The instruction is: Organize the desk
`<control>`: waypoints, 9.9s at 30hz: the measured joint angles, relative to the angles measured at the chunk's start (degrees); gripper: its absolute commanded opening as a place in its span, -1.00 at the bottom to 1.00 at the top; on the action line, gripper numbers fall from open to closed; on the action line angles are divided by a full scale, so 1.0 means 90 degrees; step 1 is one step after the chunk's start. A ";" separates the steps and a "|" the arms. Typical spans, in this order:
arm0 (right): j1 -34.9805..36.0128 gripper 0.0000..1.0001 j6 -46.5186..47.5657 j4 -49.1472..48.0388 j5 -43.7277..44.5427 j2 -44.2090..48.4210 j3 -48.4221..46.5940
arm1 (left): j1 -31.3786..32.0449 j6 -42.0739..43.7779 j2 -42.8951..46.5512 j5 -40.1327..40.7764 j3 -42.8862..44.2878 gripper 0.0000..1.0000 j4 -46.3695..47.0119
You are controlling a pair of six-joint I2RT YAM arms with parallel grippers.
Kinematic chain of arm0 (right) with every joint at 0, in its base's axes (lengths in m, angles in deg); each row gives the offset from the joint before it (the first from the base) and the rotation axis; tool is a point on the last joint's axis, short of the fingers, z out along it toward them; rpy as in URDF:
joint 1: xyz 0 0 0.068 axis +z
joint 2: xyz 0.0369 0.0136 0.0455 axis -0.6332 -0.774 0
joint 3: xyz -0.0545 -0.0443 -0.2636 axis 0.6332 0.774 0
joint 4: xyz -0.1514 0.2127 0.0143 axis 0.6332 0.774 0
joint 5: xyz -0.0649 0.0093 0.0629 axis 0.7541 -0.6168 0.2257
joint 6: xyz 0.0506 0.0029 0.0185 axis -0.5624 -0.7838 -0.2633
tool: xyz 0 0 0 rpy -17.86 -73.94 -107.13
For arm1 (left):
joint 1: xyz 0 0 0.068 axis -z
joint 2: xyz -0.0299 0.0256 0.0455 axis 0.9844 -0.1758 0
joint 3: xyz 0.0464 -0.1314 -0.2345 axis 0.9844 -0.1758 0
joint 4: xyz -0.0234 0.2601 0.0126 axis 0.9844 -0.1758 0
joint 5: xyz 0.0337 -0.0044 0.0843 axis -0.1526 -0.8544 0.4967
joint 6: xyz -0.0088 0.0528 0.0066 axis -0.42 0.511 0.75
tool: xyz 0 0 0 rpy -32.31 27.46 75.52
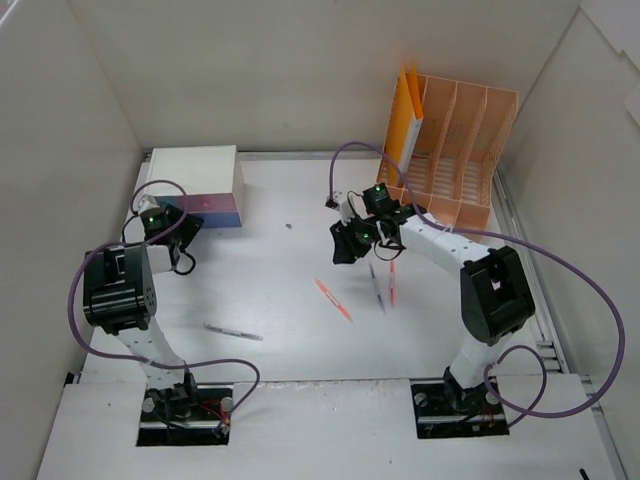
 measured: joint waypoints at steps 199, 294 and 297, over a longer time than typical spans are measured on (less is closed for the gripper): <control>0.1926 0.17 0.0330 -0.0085 0.1897 0.0525 0.0522 | 0.2820 -0.0418 0.6778 0.1015 -0.0653 0.43 -0.8541; 0.3344 -0.30 0.3609 -0.3249 0.2601 -0.5916 -0.7055 | 0.3026 -0.3368 0.7206 0.1756 -0.2086 0.40 -0.8760; 0.3339 -0.12 0.3570 -0.3310 0.2642 -0.5914 -0.6868 | 0.3058 -0.3368 0.7150 0.1751 -0.2086 0.39 -0.8762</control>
